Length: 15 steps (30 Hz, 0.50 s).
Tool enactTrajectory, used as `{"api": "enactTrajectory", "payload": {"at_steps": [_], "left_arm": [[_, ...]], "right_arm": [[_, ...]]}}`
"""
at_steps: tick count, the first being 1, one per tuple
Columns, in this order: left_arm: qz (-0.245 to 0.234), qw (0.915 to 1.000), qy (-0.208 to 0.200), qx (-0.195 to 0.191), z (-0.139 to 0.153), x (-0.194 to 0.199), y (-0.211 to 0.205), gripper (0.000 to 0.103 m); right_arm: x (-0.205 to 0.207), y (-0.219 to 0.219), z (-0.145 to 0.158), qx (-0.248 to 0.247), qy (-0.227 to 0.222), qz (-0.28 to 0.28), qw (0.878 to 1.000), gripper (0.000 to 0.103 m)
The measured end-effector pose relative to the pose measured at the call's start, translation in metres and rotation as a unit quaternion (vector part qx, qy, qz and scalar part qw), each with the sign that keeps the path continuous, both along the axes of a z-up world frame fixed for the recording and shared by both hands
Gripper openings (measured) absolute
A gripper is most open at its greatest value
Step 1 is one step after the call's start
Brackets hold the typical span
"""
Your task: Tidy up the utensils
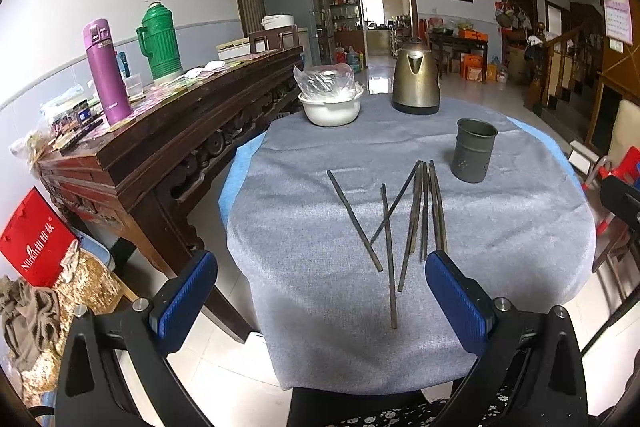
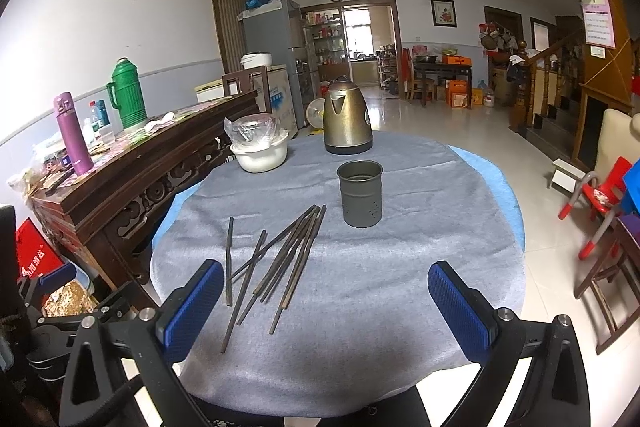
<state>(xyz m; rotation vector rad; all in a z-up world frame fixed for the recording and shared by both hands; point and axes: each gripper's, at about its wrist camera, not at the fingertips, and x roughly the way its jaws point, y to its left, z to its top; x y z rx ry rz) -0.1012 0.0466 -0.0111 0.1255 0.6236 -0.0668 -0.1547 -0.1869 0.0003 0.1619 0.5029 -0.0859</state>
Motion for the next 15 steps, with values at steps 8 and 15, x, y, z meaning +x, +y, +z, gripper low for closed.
{"api": "enactTrajectory", "payload": {"at_steps": [8, 15], "left_arm": [[0.018, 0.9947, 0.008, -0.101, -0.009, -0.019, 0.040, 0.103], [0.066, 0.9827, -0.001, -0.173, -0.013, -0.031, 0.074, 0.103]], "right_arm": [[0.000, 0.002, 0.001, 0.002, -0.002, 0.001, 1.000, 0.103], [-0.002, 0.008, 0.002, -0.002, -0.004, 0.009, 1.000, 0.103]]}}
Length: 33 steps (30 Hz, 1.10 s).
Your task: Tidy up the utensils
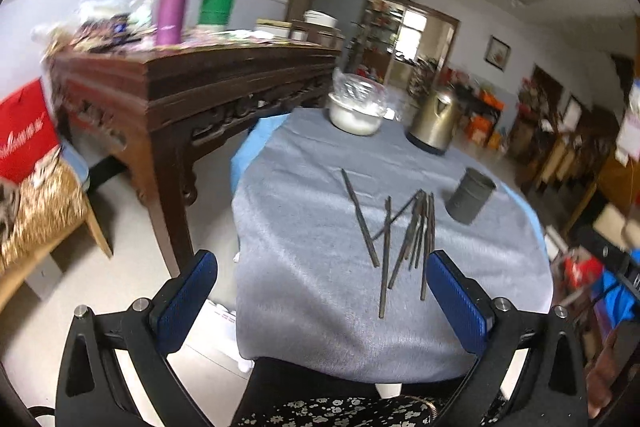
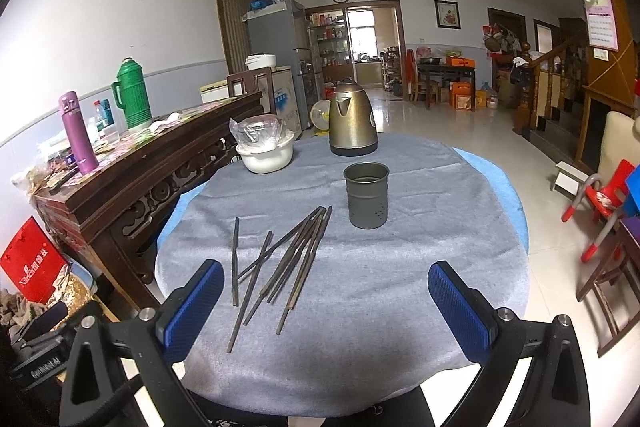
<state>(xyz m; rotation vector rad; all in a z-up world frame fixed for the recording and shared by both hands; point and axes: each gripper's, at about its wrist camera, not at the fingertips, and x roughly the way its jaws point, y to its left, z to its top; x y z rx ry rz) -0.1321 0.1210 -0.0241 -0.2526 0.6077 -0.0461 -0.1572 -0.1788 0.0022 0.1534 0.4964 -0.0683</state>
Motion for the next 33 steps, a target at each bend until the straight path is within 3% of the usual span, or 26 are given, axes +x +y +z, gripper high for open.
{"api": "enactTrajectory", "payload": {"at_steps": [5, 11, 19, 23, 24, 25, 27, 29, 33], "left_arm": [[0.000, 0.9997, 0.020, 0.012, -0.004, 0.011, -0.003, 0.103], [-0.029, 0.9975, 0.039, 0.052, 0.001, 0.045, -0.018, 0.103], [-0.044, 0.9916, 0.083, 0.089, -0.005, 0.136, -0.025, 0.103], [-0.052, 0.9881, 0.124, 0.075, -0.019, 0.190, -0.019, 0.103], [-0.053, 0.9873, 0.131, 0.073, -0.023, 0.201, -0.019, 0.100], [-0.059, 0.9860, 0.140, 0.069, -0.027, 0.216, -0.019, 0.098], [-0.069, 0.9828, 0.159, 0.064, -0.036, 0.236, -0.022, 0.077], [-0.085, 0.9785, 0.180, 0.053, -0.044, 0.259, -0.026, 0.064], [-0.110, 0.9724, 0.201, 0.043, -0.056, 0.297, -0.037, 0.043]], "right_arm": [[0.006, -0.001, -0.005, 0.010, 0.011, 0.005, 1.000, 0.103], [0.034, -0.014, -0.013, 0.047, 0.039, 0.019, 0.998, 0.103], [0.104, -0.043, -0.026, 0.128, 0.099, 0.055, 0.985, 0.102], [0.148, -0.049, -0.040, 0.164, 0.127, 0.080, 0.975, 0.091], [0.159, -0.050, -0.044, 0.170, 0.135, 0.083, 0.973, 0.087], [0.173, -0.050, -0.051, 0.177, 0.145, 0.087, 0.970, 0.077], [0.193, -0.048, -0.061, 0.188, 0.161, 0.095, 0.964, 0.060], [0.216, -0.044, -0.076, 0.193, 0.181, 0.099, 0.959, 0.039], [0.252, -0.040, -0.094, 0.175, 0.196, 0.074, 0.962, 0.036]]}}
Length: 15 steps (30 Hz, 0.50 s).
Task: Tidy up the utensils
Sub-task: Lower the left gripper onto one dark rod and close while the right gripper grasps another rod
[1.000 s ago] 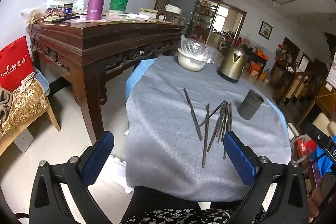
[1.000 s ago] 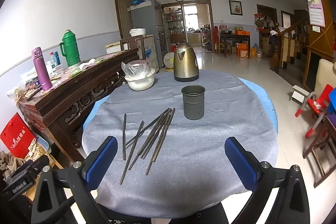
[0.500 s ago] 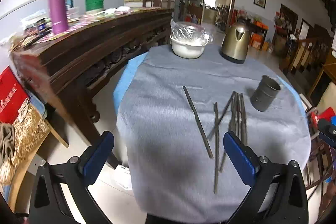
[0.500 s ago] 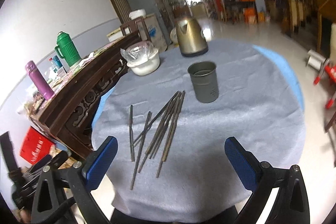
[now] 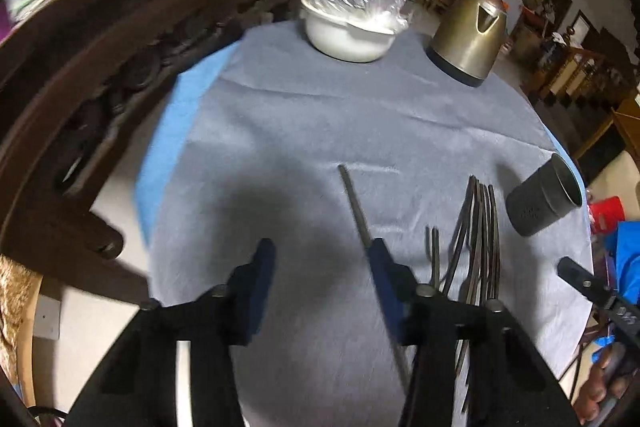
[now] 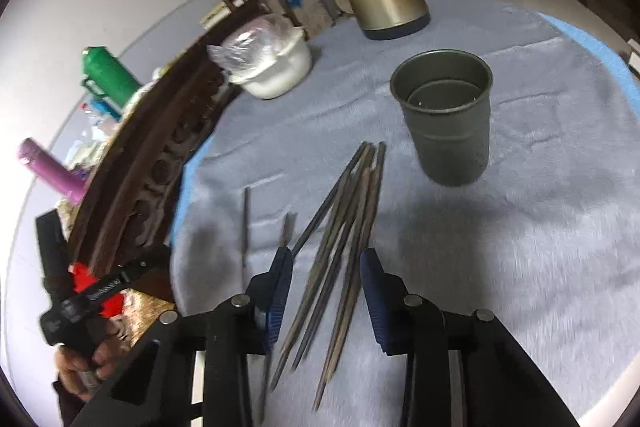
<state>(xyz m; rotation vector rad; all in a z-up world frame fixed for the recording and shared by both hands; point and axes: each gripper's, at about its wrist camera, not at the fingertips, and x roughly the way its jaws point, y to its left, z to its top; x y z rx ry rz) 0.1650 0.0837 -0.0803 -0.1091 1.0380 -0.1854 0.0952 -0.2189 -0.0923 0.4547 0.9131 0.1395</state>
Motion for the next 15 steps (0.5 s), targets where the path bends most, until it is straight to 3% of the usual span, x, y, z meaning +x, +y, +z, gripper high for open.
{"api": "enactTrajectory", "payload": {"at_steps": [3, 7, 15], "left_arm": [[-0.012, 0.9995, 0.027, -0.011, -0.012, 0.023, -0.009, 0.032], [-0.025, 0.9970, 0.070, -0.023, -0.033, 0.049, -0.020, 0.032], [-0.024, 0.9931, 0.112, -0.024, -0.056, 0.075, -0.031, 0.032]], "right_arm": [[0.022, 0.000, -0.016, -0.021, 0.019, -0.014, 1.000, 0.027], [0.043, 0.000, -0.033, -0.028, 0.043, -0.014, 0.999, 0.023], [0.069, 0.006, -0.057, -0.047, 0.088, -0.028, 0.995, 0.023]]}}
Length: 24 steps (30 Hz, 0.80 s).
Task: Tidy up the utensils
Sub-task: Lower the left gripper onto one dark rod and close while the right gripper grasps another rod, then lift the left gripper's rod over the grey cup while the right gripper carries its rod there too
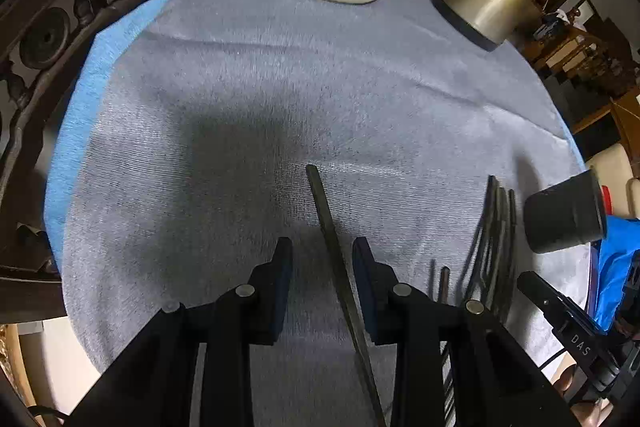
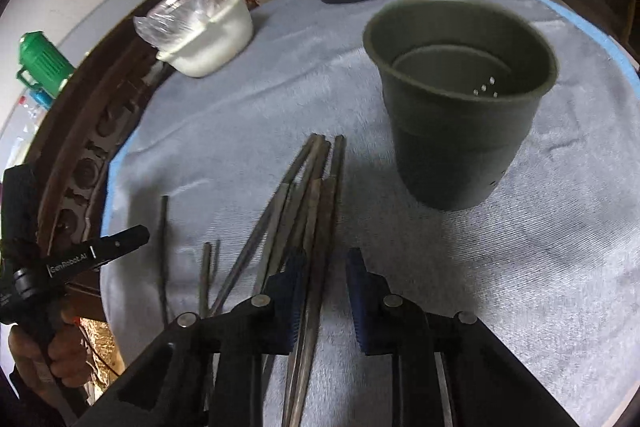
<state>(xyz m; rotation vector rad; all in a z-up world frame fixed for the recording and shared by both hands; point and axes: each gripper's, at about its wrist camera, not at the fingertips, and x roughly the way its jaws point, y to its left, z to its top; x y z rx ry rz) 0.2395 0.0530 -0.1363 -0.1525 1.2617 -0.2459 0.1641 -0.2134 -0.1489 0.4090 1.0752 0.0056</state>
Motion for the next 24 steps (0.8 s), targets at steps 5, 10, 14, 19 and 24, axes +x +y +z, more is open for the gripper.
{"api": "enactTrajectory", "payload": {"at_steps": [5, 10, 14, 19, 24], "left_arm": [[0.001, 0.9999, 0.009, 0.011, -0.009, 0.007, -0.006, 0.032], [-0.005, 0.9998, 0.007, 0.017, -0.009, 0.008, -0.018, 0.010], [-0.014, 0.9997, -0.007, 0.017, -0.009, 0.005, -0.025, 0.007], [-0.024, 0.9995, -0.018, 0.001, -0.004, -0.008, -0.029, 0.006], [-0.031, 0.9994, -0.014, -0.009, -0.002, -0.023, -0.029, 0.006]], "right_arm": [[0.010, 0.003, -0.013, -0.002, 0.020, -0.006, 1.000, 0.023], [0.014, 0.005, -0.014, 0.005, 0.019, 0.005, 1.000, 0.010], [0.007, 0.001, -0.014, 0.009, 0.018, 0.010, 1.000, 0.008], [-0.015, -0.006, -0.009, -0.001, 0.016, 0.023, 1.000, 0.007], [-0.033, -0.015, -0.008, 0.007, 0.030, 0.031, 0.999, 0.006]]}}
